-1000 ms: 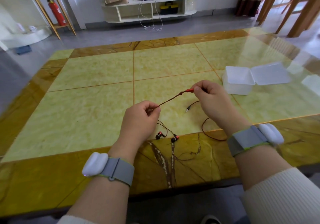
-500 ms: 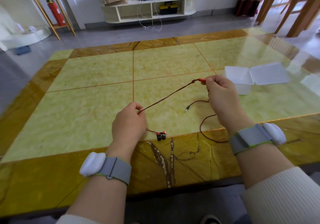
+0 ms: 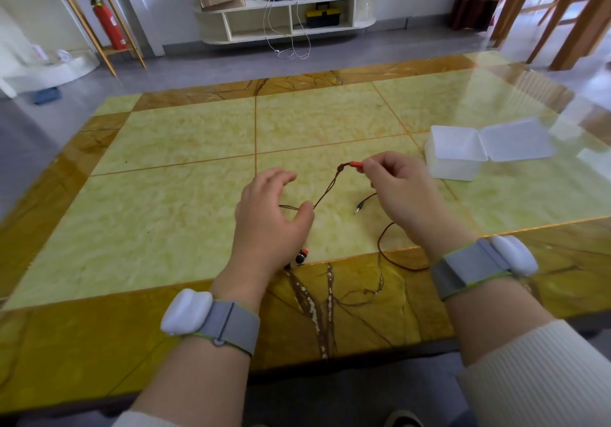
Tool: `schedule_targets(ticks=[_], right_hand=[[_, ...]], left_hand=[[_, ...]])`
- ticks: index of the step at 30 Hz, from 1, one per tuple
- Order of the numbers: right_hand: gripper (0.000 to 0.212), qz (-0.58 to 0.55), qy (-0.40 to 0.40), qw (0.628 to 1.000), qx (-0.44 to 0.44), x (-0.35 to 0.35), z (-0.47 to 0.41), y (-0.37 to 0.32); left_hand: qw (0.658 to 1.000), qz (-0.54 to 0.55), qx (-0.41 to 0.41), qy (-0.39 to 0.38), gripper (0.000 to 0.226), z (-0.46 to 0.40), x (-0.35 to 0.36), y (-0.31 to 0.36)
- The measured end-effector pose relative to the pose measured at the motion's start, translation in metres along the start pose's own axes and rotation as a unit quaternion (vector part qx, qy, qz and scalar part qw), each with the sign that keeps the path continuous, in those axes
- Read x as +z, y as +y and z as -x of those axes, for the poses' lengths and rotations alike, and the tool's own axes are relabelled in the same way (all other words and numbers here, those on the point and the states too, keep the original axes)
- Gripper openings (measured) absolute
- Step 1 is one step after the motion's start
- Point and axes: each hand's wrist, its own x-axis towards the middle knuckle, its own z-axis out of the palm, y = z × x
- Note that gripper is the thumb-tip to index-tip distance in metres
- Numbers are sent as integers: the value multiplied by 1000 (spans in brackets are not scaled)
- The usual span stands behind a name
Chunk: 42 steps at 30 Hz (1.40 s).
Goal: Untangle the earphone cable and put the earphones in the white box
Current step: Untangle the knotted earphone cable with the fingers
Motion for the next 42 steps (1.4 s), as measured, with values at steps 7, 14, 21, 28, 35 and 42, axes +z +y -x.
schedule_targets(ticks=[7, 14, 21, 28, 35, 42], right_hand=[[25, 18, -93, 994, -45, 5, 7, -2], [22, 27, -110, 992, -48, 7, 5, 2], [9, 7, -144, 986, -89, 9, 5, 8], [9, -8, -146, 986, -78, 10, 4, 10], [8, -12, -163, 984, -74, 10, 5, 9], [15, 31, -159, 980, -114, 10, 7, 8]], left_hand=[[992, 125, 30, 11, 22, 4, 10, 17], [982, 187, -11, 15, 9, 4, 8, 15], [989, 142, 27, 20, 6, 4, 10, 12], [991, 125, 7, 47, 3, 3, 10, 11], [980, 190, -39, 36, 10, 3, 12, 13], [980, 190, -51, 23, 11, 3, 12, 15]])
